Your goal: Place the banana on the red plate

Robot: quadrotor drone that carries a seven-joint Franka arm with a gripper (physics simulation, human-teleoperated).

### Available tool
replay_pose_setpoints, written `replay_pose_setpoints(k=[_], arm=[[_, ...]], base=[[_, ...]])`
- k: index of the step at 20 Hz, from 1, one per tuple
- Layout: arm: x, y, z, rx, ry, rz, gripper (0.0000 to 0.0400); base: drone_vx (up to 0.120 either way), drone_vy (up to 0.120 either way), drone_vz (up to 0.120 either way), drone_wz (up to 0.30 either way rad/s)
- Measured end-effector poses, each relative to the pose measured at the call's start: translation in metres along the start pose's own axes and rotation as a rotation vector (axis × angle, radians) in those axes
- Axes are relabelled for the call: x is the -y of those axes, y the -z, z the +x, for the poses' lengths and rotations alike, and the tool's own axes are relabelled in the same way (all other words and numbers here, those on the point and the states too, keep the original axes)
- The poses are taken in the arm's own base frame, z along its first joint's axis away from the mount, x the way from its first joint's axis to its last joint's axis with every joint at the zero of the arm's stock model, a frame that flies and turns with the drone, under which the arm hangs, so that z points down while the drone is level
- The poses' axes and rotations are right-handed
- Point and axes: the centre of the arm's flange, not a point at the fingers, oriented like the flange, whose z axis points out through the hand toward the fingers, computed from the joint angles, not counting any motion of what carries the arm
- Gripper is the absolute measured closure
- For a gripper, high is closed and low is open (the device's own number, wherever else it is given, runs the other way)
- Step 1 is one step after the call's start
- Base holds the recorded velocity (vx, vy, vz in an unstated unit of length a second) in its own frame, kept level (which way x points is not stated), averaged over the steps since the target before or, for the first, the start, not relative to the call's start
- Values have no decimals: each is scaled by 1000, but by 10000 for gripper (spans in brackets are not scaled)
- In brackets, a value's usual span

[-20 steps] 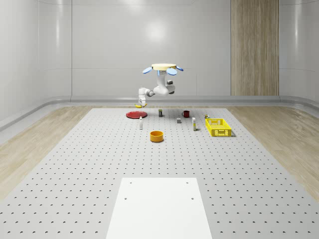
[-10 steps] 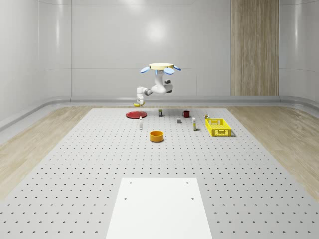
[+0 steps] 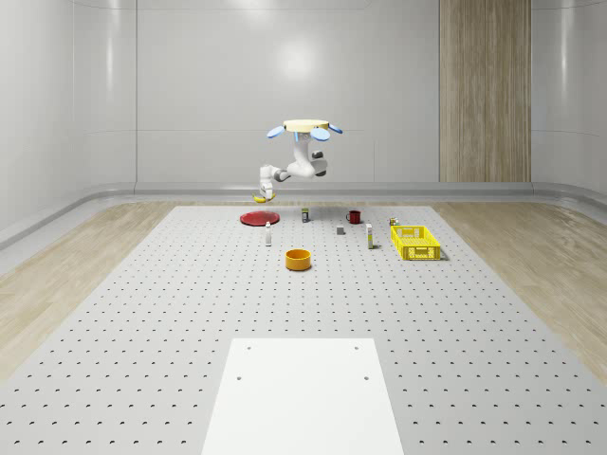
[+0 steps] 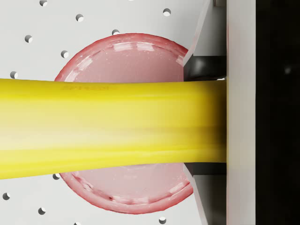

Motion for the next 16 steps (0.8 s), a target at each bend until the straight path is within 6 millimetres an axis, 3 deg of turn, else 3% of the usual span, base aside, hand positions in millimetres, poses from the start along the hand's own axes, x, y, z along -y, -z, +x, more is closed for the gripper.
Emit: replay_pose_setpoints(k=[9,16], arm=[[0,-39,-1,0,-1,0,210],[-8,-54,-21,-1,3,0,210]], base=[[0,0,0,0],[0,0,0,0]])
